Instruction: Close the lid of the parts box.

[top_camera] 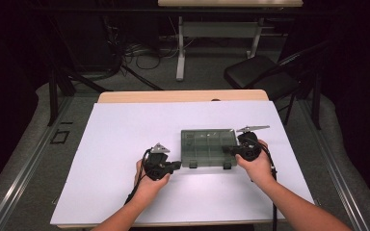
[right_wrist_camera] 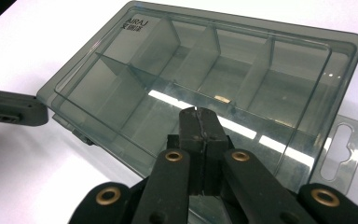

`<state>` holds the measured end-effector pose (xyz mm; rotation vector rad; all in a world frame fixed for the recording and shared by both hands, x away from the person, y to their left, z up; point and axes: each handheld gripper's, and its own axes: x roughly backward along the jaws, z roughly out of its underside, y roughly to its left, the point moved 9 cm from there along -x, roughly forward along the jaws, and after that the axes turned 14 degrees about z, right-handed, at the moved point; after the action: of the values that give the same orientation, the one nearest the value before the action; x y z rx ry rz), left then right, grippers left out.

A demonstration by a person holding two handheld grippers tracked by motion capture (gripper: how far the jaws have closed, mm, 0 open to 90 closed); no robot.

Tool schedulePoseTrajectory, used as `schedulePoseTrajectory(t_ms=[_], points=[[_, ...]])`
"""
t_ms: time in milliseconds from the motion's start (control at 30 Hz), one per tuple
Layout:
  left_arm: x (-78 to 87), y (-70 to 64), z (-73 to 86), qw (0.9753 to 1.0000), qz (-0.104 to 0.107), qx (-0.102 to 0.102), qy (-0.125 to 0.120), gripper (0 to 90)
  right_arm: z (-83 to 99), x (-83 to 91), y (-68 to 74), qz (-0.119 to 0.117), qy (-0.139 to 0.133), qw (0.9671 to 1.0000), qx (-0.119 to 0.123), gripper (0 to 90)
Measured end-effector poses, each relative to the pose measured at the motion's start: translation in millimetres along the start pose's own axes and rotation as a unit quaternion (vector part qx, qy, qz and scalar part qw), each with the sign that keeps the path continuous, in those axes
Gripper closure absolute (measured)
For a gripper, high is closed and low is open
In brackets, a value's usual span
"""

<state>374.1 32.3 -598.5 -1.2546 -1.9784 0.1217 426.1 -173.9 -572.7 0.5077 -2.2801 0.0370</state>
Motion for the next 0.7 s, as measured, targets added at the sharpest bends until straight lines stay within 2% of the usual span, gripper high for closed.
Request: schedulePoseTrajectory(t_ms=[133,367,500,600,700], points=[[7.9,-5.1,-2.7,1.0000,-0.002,-0.006,-0.005,90.0,0.9,0.3,0.0,-0.002,0.001,1.0000,-0.004,90.0],[13.2,-10.0,-36.1,0.9993,-0.001,-0.013,-0.034,90.0,1.5,0.1,-0.5,-0.003,-0.001,1.0000,-0.007,90.0],[2.7,-4.3,-46.2,0.9993,-0.006,-0.010,-0.034,90.0,2.3,0.2,-0.8,-0.002,0.003,1.0000,-0.007,90.0],[-6.8,0.0,-45.2,0.9995,-0.008,-0.001,-0.030,90.0,4.0,-1.4,-0.5,-0.003,0.002,1.0000,-0.005,90.0],[-14.1,2.6,-40.6,0.9997,-0.015,-0.001,-0.018,90.0,4.7,-1.6,-0.8,-0.006,0.001,1.0000,-0.007,90.0]])
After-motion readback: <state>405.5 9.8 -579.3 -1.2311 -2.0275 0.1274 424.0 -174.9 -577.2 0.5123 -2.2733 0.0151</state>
